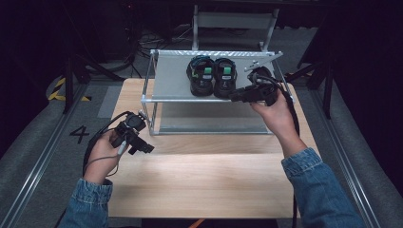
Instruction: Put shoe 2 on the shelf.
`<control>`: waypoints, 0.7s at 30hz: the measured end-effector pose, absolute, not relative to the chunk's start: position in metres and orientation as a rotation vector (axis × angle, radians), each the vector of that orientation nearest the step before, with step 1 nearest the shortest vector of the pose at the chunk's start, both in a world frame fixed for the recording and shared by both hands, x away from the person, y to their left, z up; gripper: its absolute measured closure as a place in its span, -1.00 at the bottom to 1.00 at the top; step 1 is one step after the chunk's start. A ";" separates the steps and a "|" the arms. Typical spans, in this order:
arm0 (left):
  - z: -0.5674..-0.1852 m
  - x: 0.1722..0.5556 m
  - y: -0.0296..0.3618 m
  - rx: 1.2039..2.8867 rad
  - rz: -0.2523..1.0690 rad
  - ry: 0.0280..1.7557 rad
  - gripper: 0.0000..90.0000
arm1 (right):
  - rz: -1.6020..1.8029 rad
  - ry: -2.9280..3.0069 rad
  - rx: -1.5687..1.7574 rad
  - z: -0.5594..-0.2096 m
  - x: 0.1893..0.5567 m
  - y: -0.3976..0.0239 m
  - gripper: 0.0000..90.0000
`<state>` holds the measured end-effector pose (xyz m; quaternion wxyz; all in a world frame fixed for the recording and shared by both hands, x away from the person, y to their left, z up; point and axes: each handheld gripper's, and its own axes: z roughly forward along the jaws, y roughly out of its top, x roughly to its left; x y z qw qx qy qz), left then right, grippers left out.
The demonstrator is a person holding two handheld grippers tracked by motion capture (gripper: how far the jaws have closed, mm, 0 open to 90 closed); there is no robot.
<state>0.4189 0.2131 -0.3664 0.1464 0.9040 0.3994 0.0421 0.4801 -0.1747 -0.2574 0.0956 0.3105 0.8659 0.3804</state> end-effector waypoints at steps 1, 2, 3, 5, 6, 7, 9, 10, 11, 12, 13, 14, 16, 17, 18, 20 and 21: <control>-0.366 0.419 0.213 2.602 0.121 1.151 -0.62 | 1.129 2.562 0.918 -0.256 0.476 -0.178 0.43; -0.366 0.419 0.213 2.602 0.121 1.149 -0.62 | 1.133 2.559 0.919 -0.254 0.472 -0.182 0.39; -0.367 0.418 0.213 2.604 0.121 1.149 -0.62 | 1.126 2.554 0.923 -0.253 0.468 -0.186 0.35; -0.367 0.418 0.213 2.610 0.123 1.148 -0.62 | 1.124 2.540 0.926 -0.250 0.461 -0.194 0.28; -0.366 0.418 0.213 2.607 0.123 1.153 -0.62 | 1.123 2.532 0.934 -0.249 0.456 -0.200 0.25; -0.366 0.418 0.213 2.604 0.127 1.157 -0.62 | 1.119 2.522 0.940 -0.249 0.451 -0.205 0.22; -0.365 0.418 0.213 2.605 0.130 1.155 -0.62 | 1.112 2.513 0.946 -0.249 0.444 -0.214 0.17; -0.365 0.418 0.213 2.604 0.126 1.150 -0.62 | 1.102 2.510 0.949 -0.249 0.442 -0.217 0.16; -0.366 0.418 0.213 2.605 0.127 1.150 -0.62 | 1.095 2.505 0.952 -0.250 0.439 -0.221 0.15; -0.366 0.418 0.213 2.605 0.126 1.155 -0.62 | 1.089 2.501 0.955 -0.250 0.436 -0.226 0.14; -0.366 0.418 0.213 2.606 0.126 1.154 -0.62 | 1.090 2.498 0.957 -0.251 0.435 -0.229 0.12; -0.365 0.418 0.213 2.605 0.127 1.159 -0.62 | 1.089 2.497 0.963 -0.252 0.433 -0.232 0.11; -0.365 0.419 0.214 2.604 0.130 1.160 -0.62 | 1.076 2.495 0.982 -0.254 0.430 -0.241 0.08; -0.364 0.419 0.214 2.603 0.131 1.158 -0.62 | 1.070 2.494 0.987 -0.256 0.429 -0.244 0.06; -0.364 0.419 0.215 2.596 0.129 1.162 -0.62 | 1.062 2.490 0.992 -0.258 0.428 -0.248 0.04; -0.364 0.419 0.215 2.597 0.130 1.165 -0.62 | 1.049 2.483 1.020 -0.262 0.425 -0.257 0.01; -0.365 0.420 0.216 2.597 0.131 1.167 -0.62 | 1.046 2.480 1.026 -0.263 0.424 -0.260 0.00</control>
